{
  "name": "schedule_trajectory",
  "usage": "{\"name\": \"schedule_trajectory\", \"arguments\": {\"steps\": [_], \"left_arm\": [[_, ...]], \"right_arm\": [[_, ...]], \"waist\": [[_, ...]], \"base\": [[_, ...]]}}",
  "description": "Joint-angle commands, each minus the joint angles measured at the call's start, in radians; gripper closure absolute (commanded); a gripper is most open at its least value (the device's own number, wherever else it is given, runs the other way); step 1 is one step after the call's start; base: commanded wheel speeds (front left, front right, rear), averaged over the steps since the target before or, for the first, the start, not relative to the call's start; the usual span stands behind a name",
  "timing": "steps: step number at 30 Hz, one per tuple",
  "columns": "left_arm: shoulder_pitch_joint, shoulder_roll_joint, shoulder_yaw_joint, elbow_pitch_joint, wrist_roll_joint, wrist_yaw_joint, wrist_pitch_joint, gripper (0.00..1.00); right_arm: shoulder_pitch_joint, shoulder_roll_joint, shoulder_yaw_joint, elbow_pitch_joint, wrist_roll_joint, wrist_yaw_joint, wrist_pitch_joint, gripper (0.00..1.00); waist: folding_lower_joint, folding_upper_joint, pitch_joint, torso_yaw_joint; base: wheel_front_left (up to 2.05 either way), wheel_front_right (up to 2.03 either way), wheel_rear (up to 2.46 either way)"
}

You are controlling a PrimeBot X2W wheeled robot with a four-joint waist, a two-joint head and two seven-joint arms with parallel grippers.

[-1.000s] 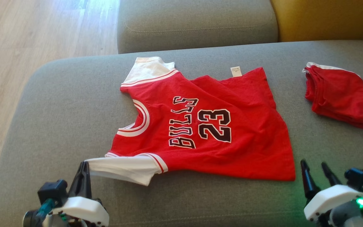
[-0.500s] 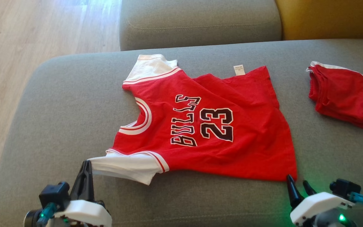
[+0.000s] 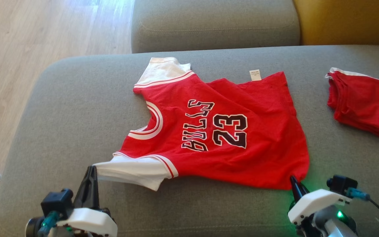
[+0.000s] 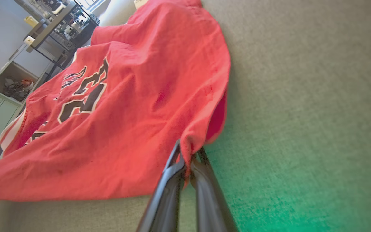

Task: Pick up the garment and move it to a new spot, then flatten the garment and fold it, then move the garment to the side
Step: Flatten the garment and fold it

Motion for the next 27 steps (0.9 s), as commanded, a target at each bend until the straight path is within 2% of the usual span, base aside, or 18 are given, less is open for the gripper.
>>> {"name": "schedule_trajectory", "arguments": {"steps": [1, 6, 13, 21, 27], "left_arm": [[-0.038, 0.011, 0.043, -0.042, 0.004, 0.004, -0.012, 1.00], [-0.043, 0.019, 0.060, -0.079, -0.002, 0.008, -0.012, 1.00], [-0.100, 0.043, 0.091, -0.158, -0.027, 0.002, -0.005, 1.00], [-0.280, 0.046, 0.152, -0.353, -0.108, 0.006, 0.057, 1.00], [-0.390, 0.026, 0.187, -0.457, -0.157, 0.034, 0.089, 1.00]], "right_arm": [[-0.049, 0.000, 0.032, -0.030, -0.001, 0.000, -0.017, 1.00], [-0.072, 0.000, -0.002, -0.096, -0.074, 0.000, -0.025, 1.00], [-0.102, 0.000, -0.081, -0.306, -0.215, 0.000, -0.010, 1.00], [-0.160, 0.000, -0.066, -0.723, -0.278, 0.000, 0.210, 1.00], [-0.173, 0.000, -0.048, -0.933, -0.259, 0.000, 0.338, 1.00]], "waist": [[0.0000, 0.0000, -0.003, -0.003], [0.0000, 0.0000, -0.020, -0.020], [0.0000, 0.0000, -0.048, -0.046], [0.0000, 0.0000, -0.076, -0.063], [0.0000, 0.0000, -0.091, -0.057]], "base": [[0.00, 0.00, 0.00], [0.00, 0.00, 0.00], [0.00, 0.00, 0.00], [0.00, 0.00, 0.00], [0.00, 0.00, 0.00]]}}
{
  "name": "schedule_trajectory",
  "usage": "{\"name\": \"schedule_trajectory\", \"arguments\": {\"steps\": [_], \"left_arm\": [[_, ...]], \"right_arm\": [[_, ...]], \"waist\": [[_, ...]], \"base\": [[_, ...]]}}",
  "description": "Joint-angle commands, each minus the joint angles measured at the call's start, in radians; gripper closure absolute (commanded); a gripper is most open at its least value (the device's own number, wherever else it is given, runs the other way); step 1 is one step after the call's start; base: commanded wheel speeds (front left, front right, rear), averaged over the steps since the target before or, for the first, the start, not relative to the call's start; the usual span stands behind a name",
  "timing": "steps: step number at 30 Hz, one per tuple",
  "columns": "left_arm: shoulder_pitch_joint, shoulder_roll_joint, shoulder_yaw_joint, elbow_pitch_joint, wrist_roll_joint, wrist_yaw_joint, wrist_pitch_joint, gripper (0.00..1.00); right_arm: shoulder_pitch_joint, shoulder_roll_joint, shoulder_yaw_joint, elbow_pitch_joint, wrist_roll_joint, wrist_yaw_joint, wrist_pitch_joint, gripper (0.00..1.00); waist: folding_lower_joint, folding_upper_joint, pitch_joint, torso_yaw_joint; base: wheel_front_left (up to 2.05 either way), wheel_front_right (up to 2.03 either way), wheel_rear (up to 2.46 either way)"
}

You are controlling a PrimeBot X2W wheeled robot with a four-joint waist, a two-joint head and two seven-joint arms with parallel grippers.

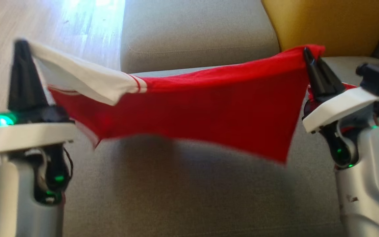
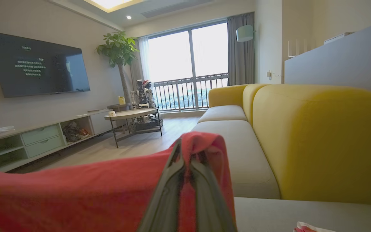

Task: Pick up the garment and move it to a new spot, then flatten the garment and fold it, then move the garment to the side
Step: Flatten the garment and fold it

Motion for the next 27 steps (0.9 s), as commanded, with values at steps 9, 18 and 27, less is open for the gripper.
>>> {"name": "schedule_trajectory", "arguments": {"steps": [9, 18, 27], "left_arm": [[-0.124, 0.038, 0.087, -0.106, -0.044, 0.027, 0.066, 1.00], [-0.204, 0.089, 0.080, -0.055, -0.045, 0.023, 0.152, 1.00], [-0.557, 0.201, 0.069, 0.264, -0.030, -0.044, 0.195, 1.00]], "right_arm": [[-0.005, 0.001, 0.019, -0.264, 0.065, 0.000, 0.127, 1.00], [-0.028, 0.001, 0.002, -0.295, 0.078, 0.000, 0.193, 1.00], [-0.386, 0.001, 0.056, -0.059, 0.034, 0.000, 0.290, 1.00]], "waist": [[0.0000, 0.0000, -0.020, 0.019], [0.0000, 0.0000, 0.017, 0.016], [0.0000, 0.0000, 0.225, 0.004]], "base": [[0.00, 0.00, 0.00], [0.00, 0.00, 0.00], [0.00, 0.00, 0.00]]}}
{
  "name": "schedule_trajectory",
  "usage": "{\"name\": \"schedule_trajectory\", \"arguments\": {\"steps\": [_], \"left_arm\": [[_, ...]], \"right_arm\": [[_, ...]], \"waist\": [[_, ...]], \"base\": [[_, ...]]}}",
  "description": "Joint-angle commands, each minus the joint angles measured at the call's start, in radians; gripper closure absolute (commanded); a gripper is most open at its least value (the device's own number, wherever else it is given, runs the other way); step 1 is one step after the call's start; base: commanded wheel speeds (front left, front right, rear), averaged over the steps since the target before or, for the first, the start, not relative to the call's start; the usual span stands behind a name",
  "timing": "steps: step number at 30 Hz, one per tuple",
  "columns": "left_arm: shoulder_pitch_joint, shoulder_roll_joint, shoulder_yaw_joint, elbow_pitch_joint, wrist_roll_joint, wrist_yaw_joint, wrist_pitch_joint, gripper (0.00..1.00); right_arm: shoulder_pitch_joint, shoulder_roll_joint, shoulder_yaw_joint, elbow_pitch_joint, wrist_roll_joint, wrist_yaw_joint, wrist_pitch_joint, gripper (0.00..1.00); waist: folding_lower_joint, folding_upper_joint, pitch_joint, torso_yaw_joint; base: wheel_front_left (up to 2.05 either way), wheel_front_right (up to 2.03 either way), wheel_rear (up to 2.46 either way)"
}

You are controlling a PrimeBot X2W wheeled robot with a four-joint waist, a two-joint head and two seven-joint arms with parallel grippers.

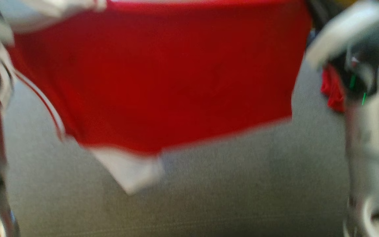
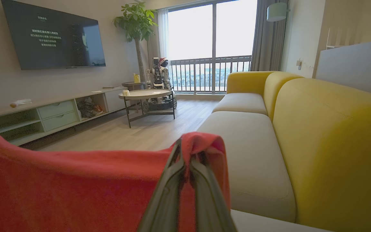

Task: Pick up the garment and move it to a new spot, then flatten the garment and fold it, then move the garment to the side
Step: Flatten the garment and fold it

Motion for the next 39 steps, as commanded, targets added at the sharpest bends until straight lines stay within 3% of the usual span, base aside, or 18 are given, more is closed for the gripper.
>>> {"name": "schedule_trajectory", "arguments": {"steps": [1, 5, 10, 14, 16, 18, 21, 30, 39], "left_arm": [[-0.147, 0.052, 0.018, -0.003, 0.015, -0.012, 0.008, 1.00], [-0.414, 0.058, -0.028, 0.173, 0.054, -0.040, -0.024, 1.00], [-0.721, 0.053, -0.051, 0.391, 0.119, -0.031, -0.167, 1.00], [-0.889, 0.022, -0.055, 0.525, 0.145, -0.022, -0.267, 1.00], [-0.922, -0.005, -0.050, 0.573, 0.142, -0.028, -0.280, 1.00], [-0.922, -0.033, -0.050, 0.606, 0.139, -0.047, -0.284, 1.00], [-0.875, -0.062, -0.039, 0.590, 0.155, -0.064, -0.285, 1.00], [-0.588, -0.108, -0.060, 0.560, 0.233, -0.134, -0.285, 1.00], [-0.254, -0.061, -0.128, 0.603, 0.304, -0.185, -0.286, 1.00]], "right_arm": [[-0.142, 0.004, 0.021, -0.006, -0.005, 0.000, 0.011, 1.00], [-0.420, 0.004, 0.032, 0.179, -0.089, 0.000, -0.036, 1.00], [-0.736, 0.004, -0.034, 0.408, -0.147, 0.000, -0.235, 1.00], [-0.886, 0.004, -0.113, 0.584, -0.180, 0.000, -0.412, 1.00], [-0.923, 0.004, -0.146, 0.677, -0.136, 0.000, -0.468, 1.00], [-0.947, 0.004, -0.164, 0.774, 0.000, 0.000, -0.502, 1.00], [-0.927, 0.004, -0.112, 0.864, 0.072, 0.000, -0.559, 1.00], [-0.765, 0.001, -0.083, 1.039, 0.099, 0.000, -0.582, 1.00], [-0.523, -0.010, -0.038, 1.105, 0.137, 0.000, -0.460, 1.00]], "waist": [[0.0000, 0.0000, 0.145, 0.000], [0.0000, 0.0000, 0.289, 0.015], [0.0000, 0.0000, 0.407, 0.026], [0.0000, 0.0000, 0.458, 0.042], [0.0000, 0.0000, 0.474, 0.052], [0.0000, 0.0000, 0.485, 0.064], [0.0000, 0.0000, 0.508, 0.082], [0.0000, 0.0000, 0.497, 0.124], [0.0000, 0.0000, 0.344, 0.136]], "base": [[0.00, 0.00, 0.00], [0.00, 0.00, 0.00], [0.00, 0.00, 0.00], [0.00, 0.00, 0.00], [0.00, 0.00, 0.00], [0.00, 0.00, 0.00], [0.00, 0.00, 0.00], [0.00, 0.00, 0.00], [0.00, 0.00, 0.00]]}}
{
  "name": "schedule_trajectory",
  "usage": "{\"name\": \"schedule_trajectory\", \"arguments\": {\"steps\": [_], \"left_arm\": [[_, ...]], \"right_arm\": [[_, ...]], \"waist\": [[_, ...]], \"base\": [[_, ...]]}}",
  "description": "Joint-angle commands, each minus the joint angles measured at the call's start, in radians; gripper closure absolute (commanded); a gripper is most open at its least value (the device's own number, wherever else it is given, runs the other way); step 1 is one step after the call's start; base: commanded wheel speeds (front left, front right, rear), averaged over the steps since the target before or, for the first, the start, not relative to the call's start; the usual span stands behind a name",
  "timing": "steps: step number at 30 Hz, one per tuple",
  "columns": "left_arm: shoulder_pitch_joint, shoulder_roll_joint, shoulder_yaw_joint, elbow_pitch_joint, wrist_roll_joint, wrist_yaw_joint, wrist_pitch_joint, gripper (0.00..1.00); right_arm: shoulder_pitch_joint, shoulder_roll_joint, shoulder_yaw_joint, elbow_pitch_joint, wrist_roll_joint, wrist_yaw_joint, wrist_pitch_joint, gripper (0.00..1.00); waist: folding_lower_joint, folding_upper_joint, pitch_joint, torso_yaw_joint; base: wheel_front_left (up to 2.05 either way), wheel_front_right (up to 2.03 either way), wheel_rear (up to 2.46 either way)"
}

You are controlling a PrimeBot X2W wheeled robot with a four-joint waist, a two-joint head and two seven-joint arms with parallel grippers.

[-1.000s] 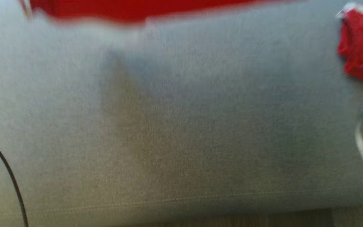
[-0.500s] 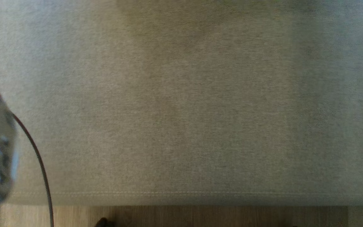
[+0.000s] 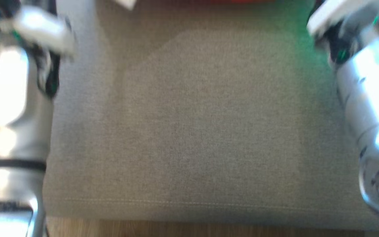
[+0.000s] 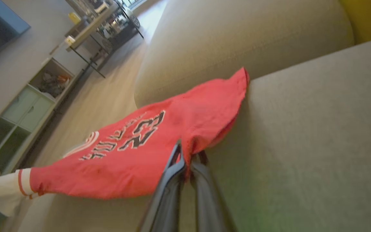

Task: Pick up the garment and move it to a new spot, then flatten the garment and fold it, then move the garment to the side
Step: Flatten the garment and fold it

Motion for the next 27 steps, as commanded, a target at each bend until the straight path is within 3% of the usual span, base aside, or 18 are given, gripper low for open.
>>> {"name": "schedule_trajectory", "arguments": {"steps": [1, 12, 19, 27], "left_arm": [[0.020, 0.069, 0.009, -0.017, 0.012, -0.005, -0.005, 1.00], [0.322, 0.169, -0.188, 0.009, -0.019, -0.023, 0.035, 1.00], [0.450, 0.280, -0.336, -0.105, -0.117, -0.023, 0.099, 1.00], [0.549, 0.407, -0.428, -0.279, -0.245, -0.023, 0.207, 1.00]], "right_arm": [[0.024, 0.021, 0.020, -0.020, 0.006, 0.000, 0.027, 1.00], [0.263, -0.001, 0.116, -0.009, -0.006, 0.000, 0.210, 1.00], [0.347, -0.039, 0.203, -0.035, -0.036, 0.000, 0.210, 1.00], [0.392, -0.060, 0.264, -0.066, -0.024, 0.000, 0.241, 1.00]], "waist": [[0.0001, 0.0000, -0.067, 0.001], [0.0001, 0.0000, -0.240, 0.000], [0.0001, 0.0000, -0.307, 0.001], [0.0001, 0.0000, -0.349, -0.009]], "base": [[0.00, 0.00, 0.00], [0.00, 0.00, 0.00], [0.00, 0.00, 0.00], [0.00, 0.00, 0.00]]}}
